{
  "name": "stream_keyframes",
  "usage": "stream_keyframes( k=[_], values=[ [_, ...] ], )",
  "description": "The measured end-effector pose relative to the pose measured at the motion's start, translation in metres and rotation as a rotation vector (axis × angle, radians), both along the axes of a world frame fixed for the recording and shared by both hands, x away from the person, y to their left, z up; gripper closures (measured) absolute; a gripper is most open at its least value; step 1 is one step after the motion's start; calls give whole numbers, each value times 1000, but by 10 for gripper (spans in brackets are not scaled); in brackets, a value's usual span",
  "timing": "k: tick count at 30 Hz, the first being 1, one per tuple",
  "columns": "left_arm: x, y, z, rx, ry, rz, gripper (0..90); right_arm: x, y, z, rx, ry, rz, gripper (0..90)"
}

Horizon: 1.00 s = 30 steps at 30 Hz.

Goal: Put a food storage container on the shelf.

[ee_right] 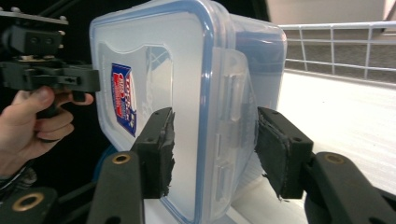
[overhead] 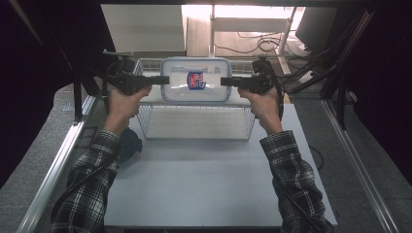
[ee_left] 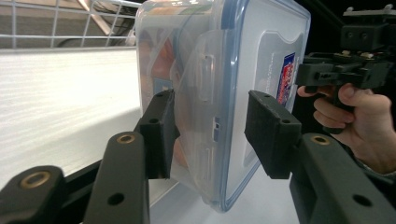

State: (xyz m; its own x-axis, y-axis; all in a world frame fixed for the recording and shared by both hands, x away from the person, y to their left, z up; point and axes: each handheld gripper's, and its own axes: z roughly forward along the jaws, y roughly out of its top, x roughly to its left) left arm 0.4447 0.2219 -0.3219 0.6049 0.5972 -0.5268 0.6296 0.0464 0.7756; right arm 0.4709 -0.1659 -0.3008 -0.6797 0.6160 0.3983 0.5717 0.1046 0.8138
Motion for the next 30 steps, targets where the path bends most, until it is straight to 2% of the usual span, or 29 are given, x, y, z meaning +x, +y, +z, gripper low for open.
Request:
stream_keyframes(
  k=[1,4,6,9,16,23,30],
  values=[
    [0,0,0,0,0,0,517,0,0,0,0,0,0,476],
    [-2,-5,3,52,-26,22,499,0,2,-1,8,-5,-11,471],
    [-2,-5,3,49,-26,18,467,0,2,-2,11,-4,-16,471],
    [-1,-9,3,69,-38,29,439,0,3,-2,4,-16,-16,467],
    [1,-12,2,69,-42,33,391,0,4,-2,-13,-30,-21,459],
    [3,-10,-2,34,-24,17,382,0,5,-2,-23,-41,-34,446],
    [6,-13,-8,66,-9,24,376,0,6,-5,-30,-45,-39,419]
  ],
)
